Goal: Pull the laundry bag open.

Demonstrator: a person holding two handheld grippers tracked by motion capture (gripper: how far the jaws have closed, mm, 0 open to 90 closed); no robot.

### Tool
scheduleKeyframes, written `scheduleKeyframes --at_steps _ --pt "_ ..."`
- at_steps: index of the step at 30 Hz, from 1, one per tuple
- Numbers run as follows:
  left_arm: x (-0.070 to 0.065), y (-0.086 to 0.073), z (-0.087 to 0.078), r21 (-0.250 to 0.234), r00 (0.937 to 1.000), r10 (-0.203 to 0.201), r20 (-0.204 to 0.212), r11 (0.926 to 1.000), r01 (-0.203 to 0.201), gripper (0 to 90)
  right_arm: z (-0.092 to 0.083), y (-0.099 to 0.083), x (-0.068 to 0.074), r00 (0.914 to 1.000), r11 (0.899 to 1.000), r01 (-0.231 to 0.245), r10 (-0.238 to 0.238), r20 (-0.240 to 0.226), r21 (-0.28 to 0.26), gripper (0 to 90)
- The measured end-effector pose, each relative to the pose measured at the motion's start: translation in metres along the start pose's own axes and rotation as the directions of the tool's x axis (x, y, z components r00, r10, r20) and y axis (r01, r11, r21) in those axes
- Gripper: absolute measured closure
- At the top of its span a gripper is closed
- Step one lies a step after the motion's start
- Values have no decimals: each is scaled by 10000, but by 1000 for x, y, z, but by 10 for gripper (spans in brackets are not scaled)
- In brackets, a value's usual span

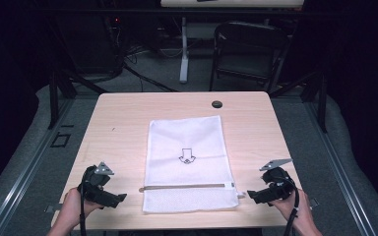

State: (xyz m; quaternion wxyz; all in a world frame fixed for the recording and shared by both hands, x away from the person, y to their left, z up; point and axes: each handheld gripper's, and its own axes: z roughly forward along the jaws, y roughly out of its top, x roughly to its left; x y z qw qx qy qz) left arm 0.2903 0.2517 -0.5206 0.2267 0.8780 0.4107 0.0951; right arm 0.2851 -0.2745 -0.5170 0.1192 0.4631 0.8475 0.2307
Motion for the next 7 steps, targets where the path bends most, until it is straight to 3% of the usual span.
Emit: scheduleKeyframes --at_steps 7 --pt "6 -5 -4 -277 9985 -514 -199 9983 508 4 -3 -13 -16 9982 9981 -556 562 231 -269 47"
